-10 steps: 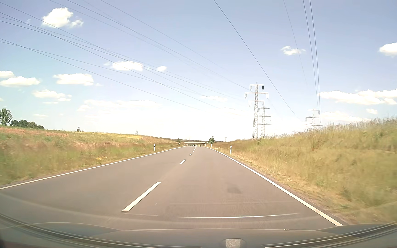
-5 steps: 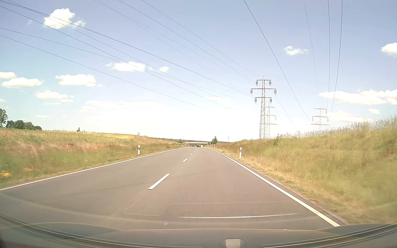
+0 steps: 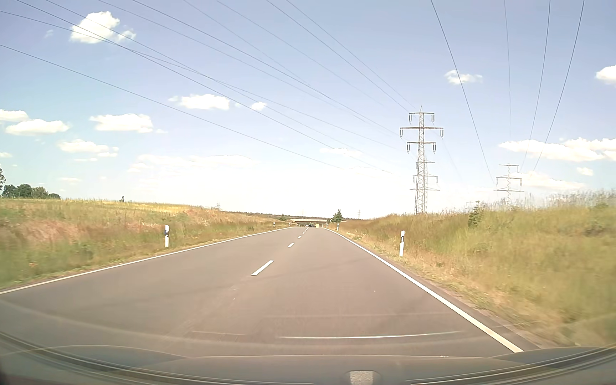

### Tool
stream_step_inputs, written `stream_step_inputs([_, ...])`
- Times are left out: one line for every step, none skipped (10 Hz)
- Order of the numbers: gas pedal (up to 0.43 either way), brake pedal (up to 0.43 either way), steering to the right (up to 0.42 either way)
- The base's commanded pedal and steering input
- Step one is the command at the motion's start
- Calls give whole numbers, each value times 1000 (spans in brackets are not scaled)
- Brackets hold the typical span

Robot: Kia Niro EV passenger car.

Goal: Follow the waypoints while adhering to traffic rules and regulations

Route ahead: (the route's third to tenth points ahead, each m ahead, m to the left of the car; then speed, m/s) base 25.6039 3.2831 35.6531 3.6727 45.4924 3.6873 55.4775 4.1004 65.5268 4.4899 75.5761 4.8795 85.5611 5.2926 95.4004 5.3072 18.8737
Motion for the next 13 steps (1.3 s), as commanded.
stream_step_inputs([157, 37, -4])
stream_step_inputs([157, 30, -4])
stream_step_inputs([157, 37, -4])
stream_step_inputs([157, 30, -4])
stream_step_inputs([157, 30, -4])
stream_step_inputs([157, 37, -3])
stream_step_inputs([157, 37, -3])
stream_step_inputs([157, 30, -2])
stream_step_inputs([157, 30, -1])
stream_step_inputs([157, 30, -1])
stream_step_inputs([157, 30, -1])
stream_step_inputs([157, 37, -1])
stream_step_inputs([157, 30, -1])
